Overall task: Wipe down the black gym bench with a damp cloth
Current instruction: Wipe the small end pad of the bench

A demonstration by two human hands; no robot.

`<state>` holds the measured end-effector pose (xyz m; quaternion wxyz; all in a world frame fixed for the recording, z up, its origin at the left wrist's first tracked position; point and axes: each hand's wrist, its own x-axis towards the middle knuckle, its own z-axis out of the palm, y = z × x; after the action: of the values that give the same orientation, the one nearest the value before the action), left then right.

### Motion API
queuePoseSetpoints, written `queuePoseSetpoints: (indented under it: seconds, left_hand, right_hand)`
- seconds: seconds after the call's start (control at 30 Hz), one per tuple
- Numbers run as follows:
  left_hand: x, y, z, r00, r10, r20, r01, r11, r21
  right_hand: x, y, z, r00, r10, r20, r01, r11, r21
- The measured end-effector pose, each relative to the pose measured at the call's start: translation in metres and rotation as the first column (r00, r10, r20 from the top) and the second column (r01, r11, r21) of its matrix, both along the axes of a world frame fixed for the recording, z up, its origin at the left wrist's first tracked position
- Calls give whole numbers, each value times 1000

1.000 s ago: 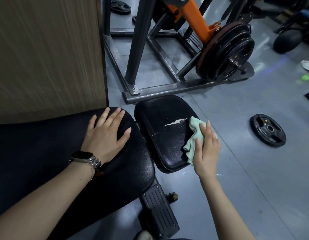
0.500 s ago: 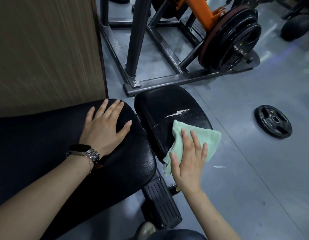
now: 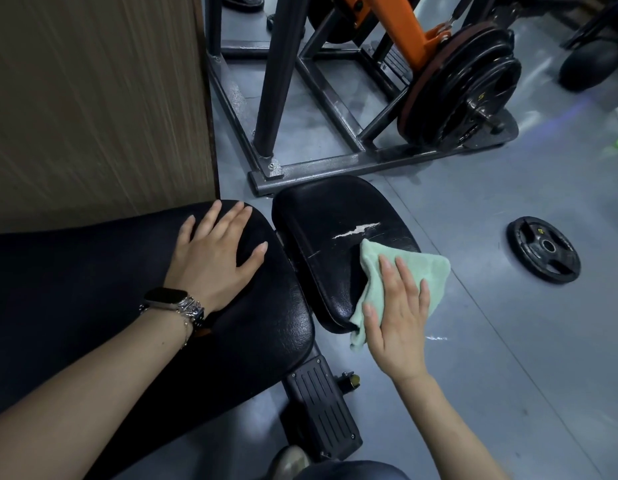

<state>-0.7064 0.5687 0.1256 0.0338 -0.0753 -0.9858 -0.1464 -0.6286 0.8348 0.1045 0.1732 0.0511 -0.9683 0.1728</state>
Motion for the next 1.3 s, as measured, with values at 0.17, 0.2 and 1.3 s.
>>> queuePoseSetpoints:
  seconds: [0.17,0.2,1.3]
  left_hand:
    - [1,1,0,1000,0,4,0,1000,2]
    - [1,1,0,1000,0,2,0,1000,2]
    - [0,0,-2,1000,10,-15,-9,999,41]
  right_hand:
    - [9,-19,-5,994,97,-45,-89,985,151]
    - [9,-19,-5,991,123,-53,-110,974,199]
    - [-106,-63,39,914,165,371,-256,943,211]
